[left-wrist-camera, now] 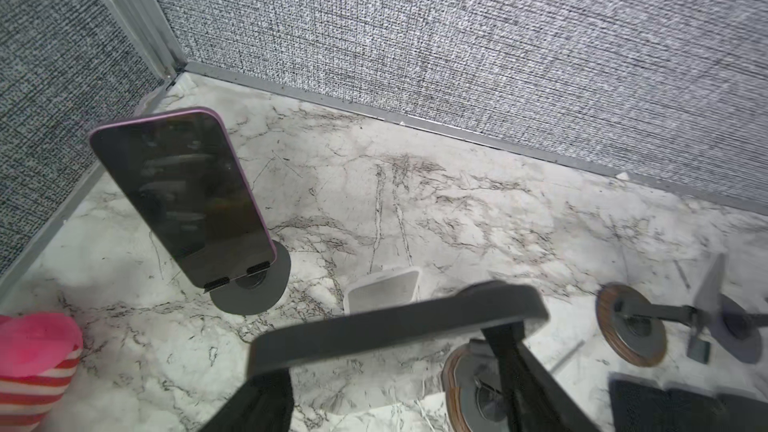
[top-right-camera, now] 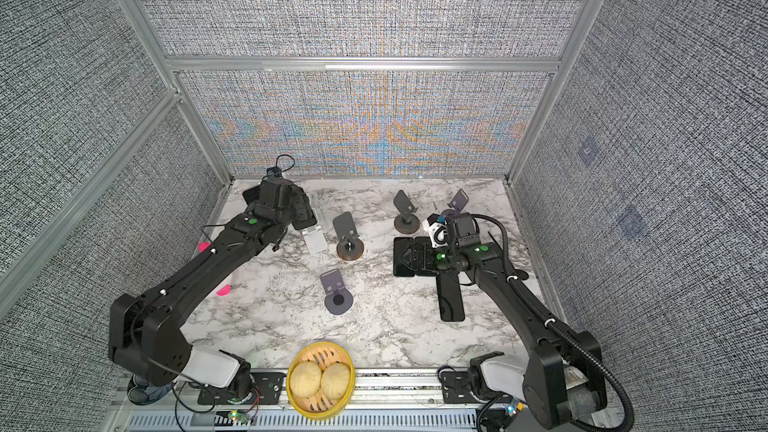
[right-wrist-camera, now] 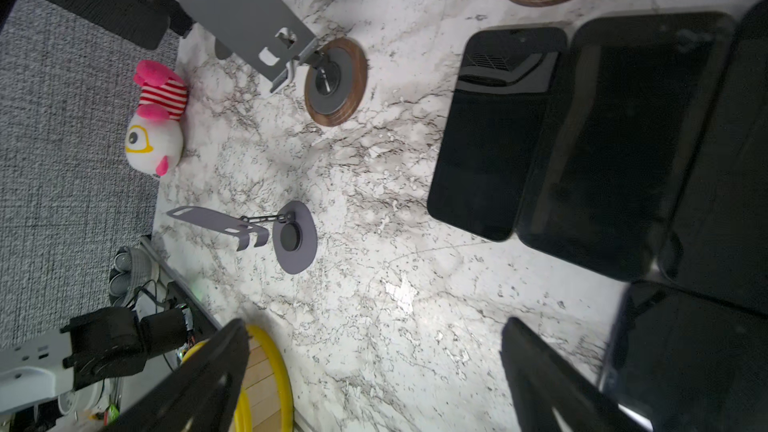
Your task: Remove the phone from the phone stand
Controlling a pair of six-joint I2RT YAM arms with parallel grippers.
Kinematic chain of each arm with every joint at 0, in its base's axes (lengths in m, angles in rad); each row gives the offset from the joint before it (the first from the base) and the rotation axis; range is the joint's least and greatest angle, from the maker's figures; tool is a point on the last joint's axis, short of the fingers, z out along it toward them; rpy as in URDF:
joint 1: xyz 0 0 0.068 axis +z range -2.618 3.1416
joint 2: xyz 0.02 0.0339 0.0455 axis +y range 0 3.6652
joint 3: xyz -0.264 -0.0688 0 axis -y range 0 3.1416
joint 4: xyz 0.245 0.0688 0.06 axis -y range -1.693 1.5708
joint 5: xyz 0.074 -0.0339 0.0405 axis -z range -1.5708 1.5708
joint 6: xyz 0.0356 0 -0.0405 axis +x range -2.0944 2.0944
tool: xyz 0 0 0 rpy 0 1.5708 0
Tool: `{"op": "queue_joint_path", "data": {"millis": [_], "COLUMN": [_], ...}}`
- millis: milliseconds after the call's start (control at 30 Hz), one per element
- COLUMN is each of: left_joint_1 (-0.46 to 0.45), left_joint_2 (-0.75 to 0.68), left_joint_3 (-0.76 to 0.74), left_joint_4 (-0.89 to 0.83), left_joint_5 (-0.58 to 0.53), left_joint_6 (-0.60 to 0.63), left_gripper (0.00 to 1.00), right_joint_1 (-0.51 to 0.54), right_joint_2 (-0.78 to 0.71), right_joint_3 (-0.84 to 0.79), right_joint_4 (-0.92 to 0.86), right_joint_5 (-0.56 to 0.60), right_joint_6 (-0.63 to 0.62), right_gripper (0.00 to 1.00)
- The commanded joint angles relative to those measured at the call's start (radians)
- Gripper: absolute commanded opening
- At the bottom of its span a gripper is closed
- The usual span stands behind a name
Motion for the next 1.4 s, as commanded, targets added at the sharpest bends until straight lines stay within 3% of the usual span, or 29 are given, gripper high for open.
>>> {"op": "queue_joint_path", "data": {"millis": [0, 167, 367, 600, 733, 933, 1033, 1367], "left_joint_1": [0.014, 0.064, 0.199, 0.205, 0.205, 0.205, 0.211, 0.216], "left_joint_2": [-0.042, -0.109, -0.093, -0.044, -0.03, -0.031, -0.029, -0.033], "left_joint_3": [0.027, 0.066, 0.105, 0.062, 0.045, 0.007, -0.006, -0.02], "left_joint_4": [-0.107, -0.257, -0.335, -0.227, -0.226, -0.218, -0.203, -0.184], "left_joint_5": [0.115, 0.295, 0.679, 0.977, 1.044, 1.105, 1.105, 1.109], "left_joint_6": [0.078, 0.114, 0.134, 0.192, 0.205, 0.213, 0.197, 0.184], "left_gripper": [0.51, 0.46, 0.4, 0.39, 0.33, 0.33, 0.33, 0.33], "right_joint_1": [0.029, 0.1, 0.208, 0.326, 0.376, 0.425, 0.455, 0.508], "right_joint_2": [0.004, 0.031, 0.059, 0.132, 0.187, 0.27, 0.297, 0.392], "right_joint_3": [0.026, 0.065, 0.065, 0.143, 0.234, 0.337, 0.364, 0.444], "right_joint_4": [0.006, 0.034, 0.263, 0.37, 0.294, 0.269, 0.284, 0.317], "right_joint_5": [-0.078, -0.091, -0.124, -0.108, -0.031, 0.061, 0.13, 0.194], "right_joint_6": [-0.085, -0.117, -0.077, -0.042, -0.077, -0.076, -0.084, -0.088], "right_gripper": [0.94, 0.94, 0.91, 0.86, 0.8, 0.64, 0.48, 0.44]}}
